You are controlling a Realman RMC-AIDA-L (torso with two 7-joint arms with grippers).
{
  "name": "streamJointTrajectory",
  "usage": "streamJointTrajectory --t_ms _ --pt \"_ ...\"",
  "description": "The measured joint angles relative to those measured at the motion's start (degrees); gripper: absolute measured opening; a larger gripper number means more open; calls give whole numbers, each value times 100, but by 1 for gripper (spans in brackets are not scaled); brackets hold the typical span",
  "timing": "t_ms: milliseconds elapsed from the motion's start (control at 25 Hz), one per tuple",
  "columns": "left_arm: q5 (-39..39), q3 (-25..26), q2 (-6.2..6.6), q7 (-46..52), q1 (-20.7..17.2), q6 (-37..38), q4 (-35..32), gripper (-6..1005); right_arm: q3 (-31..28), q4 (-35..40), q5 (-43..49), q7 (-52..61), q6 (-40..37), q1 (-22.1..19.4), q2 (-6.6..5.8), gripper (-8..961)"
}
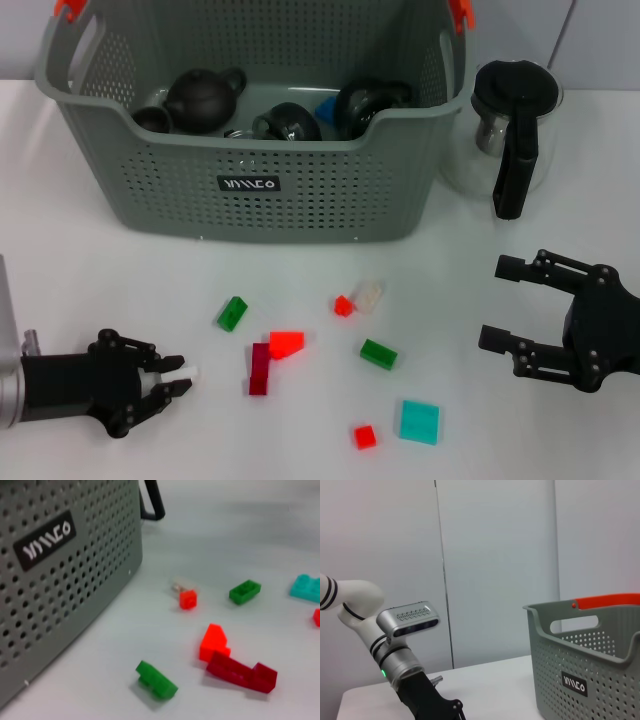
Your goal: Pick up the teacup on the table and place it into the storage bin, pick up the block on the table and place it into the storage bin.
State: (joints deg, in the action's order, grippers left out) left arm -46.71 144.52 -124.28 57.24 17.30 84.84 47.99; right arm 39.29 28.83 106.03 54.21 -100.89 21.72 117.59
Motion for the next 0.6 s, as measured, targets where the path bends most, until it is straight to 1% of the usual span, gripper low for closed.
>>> streamJointTrajectory --t_ms 240,320,400,520,600 --pt "119 -15 2 315 79 -72 53 242 0 0 -6 2 0 10 0 823" --pt "119 -9 1 315 77 -77 69 201 0 0 -13 2 0 12 0 823" --pt "121 12 -4 318 71 -76 106 192 0 0 -19 2 0 12 0 823" --pt "85 70 -1 348 72 64 194 179 0 0 -21 2 0 11 0 823" --pt "-6 193 11 390 76 341 308 175 0 0 -23 2 -1 13 0 823"
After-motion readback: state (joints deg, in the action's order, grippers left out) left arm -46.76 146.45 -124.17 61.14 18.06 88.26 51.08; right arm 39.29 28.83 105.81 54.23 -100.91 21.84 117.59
